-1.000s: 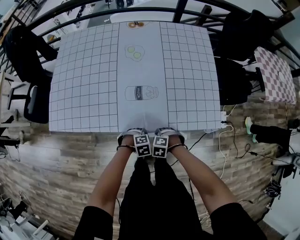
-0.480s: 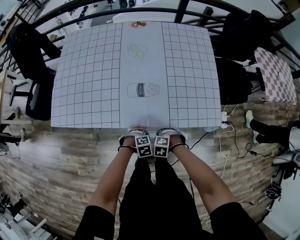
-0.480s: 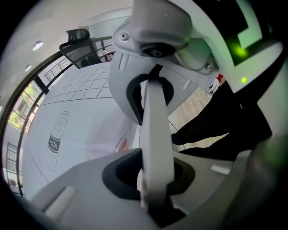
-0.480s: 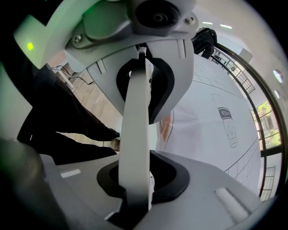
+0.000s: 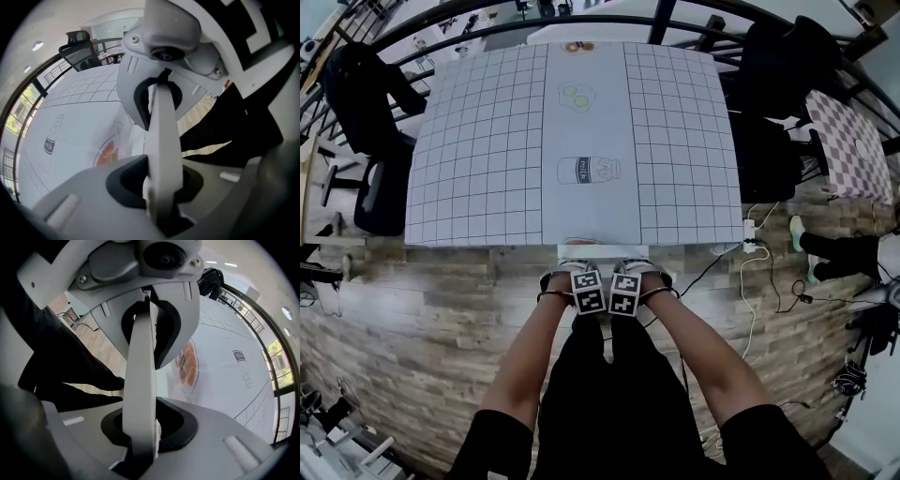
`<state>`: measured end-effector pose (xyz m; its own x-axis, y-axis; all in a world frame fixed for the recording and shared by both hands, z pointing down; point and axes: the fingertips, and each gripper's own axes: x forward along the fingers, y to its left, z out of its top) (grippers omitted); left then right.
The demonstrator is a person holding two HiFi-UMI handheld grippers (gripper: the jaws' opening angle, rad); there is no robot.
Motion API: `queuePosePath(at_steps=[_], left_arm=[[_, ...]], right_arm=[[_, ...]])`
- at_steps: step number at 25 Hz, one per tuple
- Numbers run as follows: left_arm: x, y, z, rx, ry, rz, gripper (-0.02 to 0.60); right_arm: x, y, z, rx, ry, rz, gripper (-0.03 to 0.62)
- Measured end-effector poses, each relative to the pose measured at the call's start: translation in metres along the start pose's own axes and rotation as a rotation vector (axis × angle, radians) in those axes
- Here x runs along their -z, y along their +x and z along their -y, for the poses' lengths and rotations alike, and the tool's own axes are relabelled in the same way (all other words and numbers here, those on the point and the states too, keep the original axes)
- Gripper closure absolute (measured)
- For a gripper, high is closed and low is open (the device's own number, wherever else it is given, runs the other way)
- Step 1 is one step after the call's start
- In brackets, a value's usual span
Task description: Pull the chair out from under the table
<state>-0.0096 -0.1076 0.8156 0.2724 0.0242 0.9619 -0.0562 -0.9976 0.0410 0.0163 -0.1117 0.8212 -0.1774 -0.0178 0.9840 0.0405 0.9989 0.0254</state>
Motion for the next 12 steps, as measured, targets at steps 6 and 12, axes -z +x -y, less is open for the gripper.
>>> queuePosePath(at_steps=[6, 12], left_arm=[[0.018, -0.025, 0.036, 0.027, 0.008, 0.005, 0.5], [-0.003, -0.014, 0.066, 0.064, -0.023, -0.014, 0.497]], right_arm=[[-0.027, -0.016, -0.036, -0.023, 0.038, 0.0, 0.525], [-0.004, -0.018, -0.065, -0.047, 0.029, 0.02, 0.525]])
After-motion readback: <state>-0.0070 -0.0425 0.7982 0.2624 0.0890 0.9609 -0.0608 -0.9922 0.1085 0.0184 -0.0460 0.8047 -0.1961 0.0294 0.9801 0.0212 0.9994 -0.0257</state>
